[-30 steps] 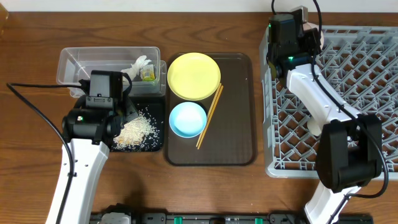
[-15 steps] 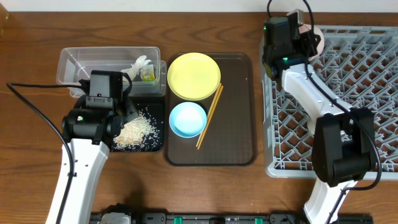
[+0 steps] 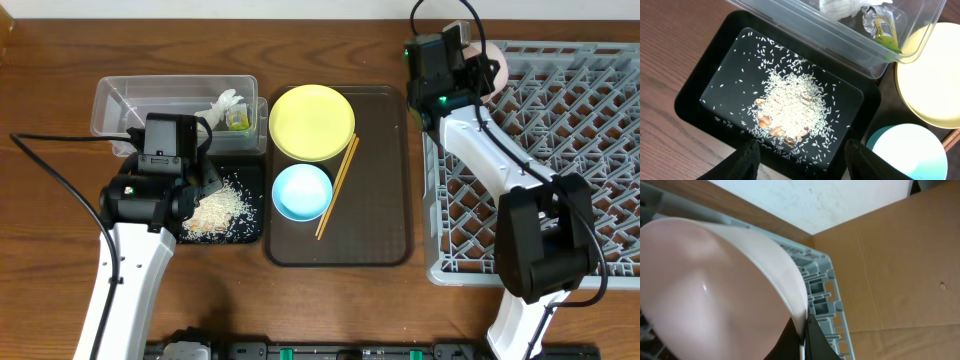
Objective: Sort waste into correct bins and load items into the dishwasher rack
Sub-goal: 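Carry the pink bowl into the rack's back row with the right gripper, then reach the right gripper to the blue bowl and grasp its rim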
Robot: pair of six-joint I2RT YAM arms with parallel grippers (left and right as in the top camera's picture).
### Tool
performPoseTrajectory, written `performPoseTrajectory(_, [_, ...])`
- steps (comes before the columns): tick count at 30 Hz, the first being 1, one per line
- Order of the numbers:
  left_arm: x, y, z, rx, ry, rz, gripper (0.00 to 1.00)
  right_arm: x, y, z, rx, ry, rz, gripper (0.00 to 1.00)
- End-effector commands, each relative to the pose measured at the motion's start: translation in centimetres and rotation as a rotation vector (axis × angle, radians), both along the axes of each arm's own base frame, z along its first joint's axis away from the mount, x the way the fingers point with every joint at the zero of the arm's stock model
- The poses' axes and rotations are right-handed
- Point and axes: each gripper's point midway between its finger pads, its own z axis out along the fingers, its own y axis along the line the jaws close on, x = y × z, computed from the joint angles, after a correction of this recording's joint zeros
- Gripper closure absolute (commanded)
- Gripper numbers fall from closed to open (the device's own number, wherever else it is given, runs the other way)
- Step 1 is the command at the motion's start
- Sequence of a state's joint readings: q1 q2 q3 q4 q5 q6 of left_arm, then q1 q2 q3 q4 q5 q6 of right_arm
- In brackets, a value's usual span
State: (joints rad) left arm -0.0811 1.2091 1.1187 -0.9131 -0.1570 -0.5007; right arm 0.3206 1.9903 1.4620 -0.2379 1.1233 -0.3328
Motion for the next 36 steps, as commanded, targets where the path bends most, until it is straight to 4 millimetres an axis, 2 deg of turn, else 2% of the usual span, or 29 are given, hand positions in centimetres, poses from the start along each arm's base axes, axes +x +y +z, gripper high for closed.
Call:
performPoseTrajectory(1, [0.0,0.3,0.2,0.003,-0.005,0.017,0.43,-0.5,1.5,-2.0,0.082,-0.017,0.0,0.99])
performPoseTrajectory(6, [0.0,0.3,0.2,0.003,-0.005,0.017,0.42,-2.0,3.5,-5.1,0.23,0.068,0.034,0.9])
performPoseTrajectory(9, [0.0,0.3,0.2,0.003,-0.005,0.017,0.42,-3.0,4.5,-5.9,0.325,0.094,0.038,0.87])
performPoseTrajectory(13, [0.0,0.3,0.2,0.003,-0.005,0.017,0.42,-3.6,5.7,-4.8,0.441,0.101,0.079,0.71])
performPoseTrajectory(18, [0.0,0.3,0.2,0.003,-0.005,0.017,0.42,-4.2,7.4,-1.0,0.58,0.057,0.17,0.58])
performPoseTrajectory(20, [0.0,0.3,0.2,0.003,-0.005,0.016,0.42,-4.6,9.3,0.1,0.693,0.068,0.25,0.54])
performPoseTrajectory(21, [0.0,0.3,0.2,0.004,-0.004,0.016,0.42,-5.1,11.1,0.6,0.786,0.094,0.32,0.53])
performPoseTrajectory(26, [-0.4,0.6,0.0,0.027,0.017,0.007,0.42,-8.2,18.6,0.6,1.117,0.288,0.571,0.51])
performPoseTrajectory(29, [-1.3,1.6,-0.2,0.074,0.05,0.034,0.42,-10.8,21.9,-0.6,1.217,0.432,0.638,0.49])
performPoseTrajectory(36, [-2.6,4.3,-0.5,0.089,0.091,0.149,0.42,-14.9,26.5,-5.9,1.201,0.66,0.624,0.46])
